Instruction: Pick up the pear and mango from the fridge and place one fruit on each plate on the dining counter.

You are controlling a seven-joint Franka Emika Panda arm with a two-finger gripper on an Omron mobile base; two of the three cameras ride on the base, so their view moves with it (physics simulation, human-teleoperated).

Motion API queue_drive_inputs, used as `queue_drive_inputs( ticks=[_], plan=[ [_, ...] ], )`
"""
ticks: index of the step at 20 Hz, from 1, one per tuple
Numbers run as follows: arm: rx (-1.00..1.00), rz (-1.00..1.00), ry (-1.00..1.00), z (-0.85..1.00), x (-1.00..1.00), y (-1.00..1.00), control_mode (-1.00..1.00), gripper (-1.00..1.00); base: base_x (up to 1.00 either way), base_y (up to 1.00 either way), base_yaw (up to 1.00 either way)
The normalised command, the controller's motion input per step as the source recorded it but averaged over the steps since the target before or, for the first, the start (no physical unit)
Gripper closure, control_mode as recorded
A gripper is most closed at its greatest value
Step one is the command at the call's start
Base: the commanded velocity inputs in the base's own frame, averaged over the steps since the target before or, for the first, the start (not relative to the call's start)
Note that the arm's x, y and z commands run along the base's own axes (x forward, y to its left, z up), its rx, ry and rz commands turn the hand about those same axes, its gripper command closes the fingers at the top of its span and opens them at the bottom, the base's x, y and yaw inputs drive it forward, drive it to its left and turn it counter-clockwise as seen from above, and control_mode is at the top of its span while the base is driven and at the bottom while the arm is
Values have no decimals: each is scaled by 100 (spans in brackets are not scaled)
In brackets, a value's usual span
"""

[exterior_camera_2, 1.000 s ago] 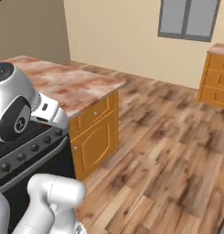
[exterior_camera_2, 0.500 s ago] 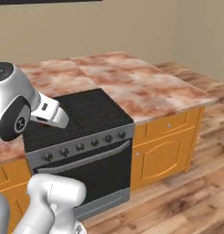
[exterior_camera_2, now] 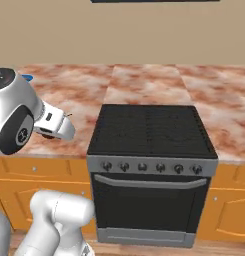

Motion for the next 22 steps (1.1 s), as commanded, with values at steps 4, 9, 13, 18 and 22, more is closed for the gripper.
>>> queue_drive_inputs(
  ticks=[4,9,13,18,22],
  plan=[
    [0,0,0,0,0,0,100,100,-10,49,54],
    [0,0,0,0,0,0,100,100,26,98,16],
    [0,0,0,0,0,0,100,100,58,100,1],
    [0,0,0,0,0,0,100,100,49,100,0],
    [0,0,0,0,0,0,100,100,12,100,-5]
  ],
)
